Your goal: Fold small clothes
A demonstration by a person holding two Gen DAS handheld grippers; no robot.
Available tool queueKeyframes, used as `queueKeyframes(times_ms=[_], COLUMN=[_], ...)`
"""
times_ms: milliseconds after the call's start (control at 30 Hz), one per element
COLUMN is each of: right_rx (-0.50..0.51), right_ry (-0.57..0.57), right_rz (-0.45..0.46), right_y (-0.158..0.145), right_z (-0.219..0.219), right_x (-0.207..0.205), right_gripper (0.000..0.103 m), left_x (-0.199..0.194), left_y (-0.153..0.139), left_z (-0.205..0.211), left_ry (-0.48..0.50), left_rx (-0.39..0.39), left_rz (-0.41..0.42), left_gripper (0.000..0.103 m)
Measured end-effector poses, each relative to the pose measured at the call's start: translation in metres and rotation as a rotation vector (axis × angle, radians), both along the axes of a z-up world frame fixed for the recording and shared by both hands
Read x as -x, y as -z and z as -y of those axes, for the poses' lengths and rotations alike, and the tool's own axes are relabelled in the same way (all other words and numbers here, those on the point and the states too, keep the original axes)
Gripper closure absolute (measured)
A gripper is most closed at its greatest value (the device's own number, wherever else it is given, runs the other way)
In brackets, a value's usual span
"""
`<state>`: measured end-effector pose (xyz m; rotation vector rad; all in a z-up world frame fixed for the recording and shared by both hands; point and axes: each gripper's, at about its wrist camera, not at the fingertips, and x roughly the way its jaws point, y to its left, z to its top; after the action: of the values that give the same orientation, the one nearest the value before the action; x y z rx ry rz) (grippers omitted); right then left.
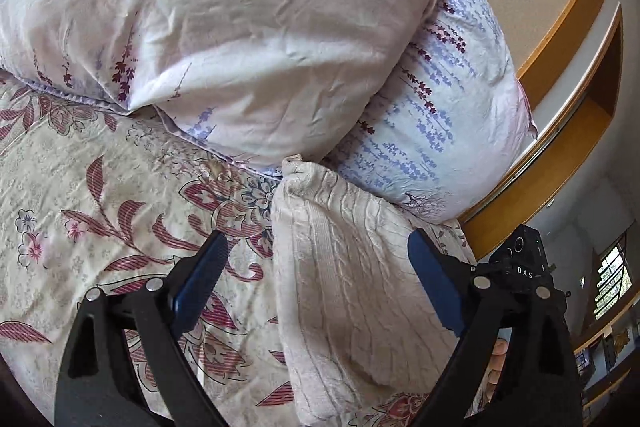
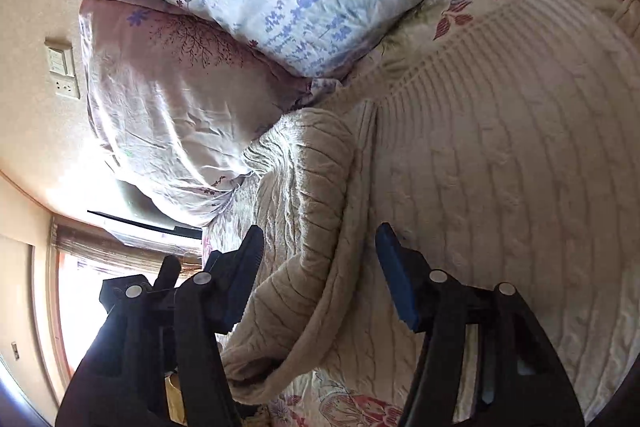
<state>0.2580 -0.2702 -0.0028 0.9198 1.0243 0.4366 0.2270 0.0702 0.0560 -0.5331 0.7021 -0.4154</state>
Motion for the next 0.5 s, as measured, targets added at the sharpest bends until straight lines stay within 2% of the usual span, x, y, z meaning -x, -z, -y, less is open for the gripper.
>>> queueKeyframes(times_ms=[33, 67, 100, 133, 167, 233, 367, 500], right_rx=[0.009, 0.029, 0.046, 0.057, 0.068, 0.088, 0.067, 0.14], right_ry=[0.0, 0.002, -0.005, -0.019, -0.03, -0.018, 0.032, 0.103], right_rz=[-0.003, -0.003, -0.001, 0.001, 0.002, 0.039, 0.162, 0.27], right_y=[0.001, 0.001, 0.001, 0.004, 0.006, 0.003, -0.023, -0.056], right_z=[-0.004, -0.008, -0.013, -0.017, -0.022, -0.025, -0.016, 0.002], right_x=[-0.003, -0.005, -0.008, -0.012, -0.014, -0.014, -0.008, 0.006], right_gripper=[0.044, 0.052, 0.068, 0.079, 0.085, 0.087, 0.088, 0.089], left_x=[-0.001, -0.002, 0.001, 0.002, 0.002, 0.002, 0.003, 0.003], left_y=[0.001, 0.001, 0.002, 0.002, 0.002, 0.002, 0.003, 0.004], left_z=[0.0, 0.001, 0.0, 0.001, 0.001, 0.003, 0.005, 0.009], left_ry=[-0.005, -0.005, -0.004, -0.005, -0.002, -0.002, -0.007, 0.002], left_rx=[-0.001, 0.002, 0.006, 0.01, 0.011, 0.006, -0.009, -0.024], left_rz=[-0.006, -0.008, -0.009, -0.01, -0.011, -0.014, -0.011, -0.009], left_gripper=[0.012, 0.012, 0.012, 0.012, 0.012, 0.012, 0.011, 0.01])
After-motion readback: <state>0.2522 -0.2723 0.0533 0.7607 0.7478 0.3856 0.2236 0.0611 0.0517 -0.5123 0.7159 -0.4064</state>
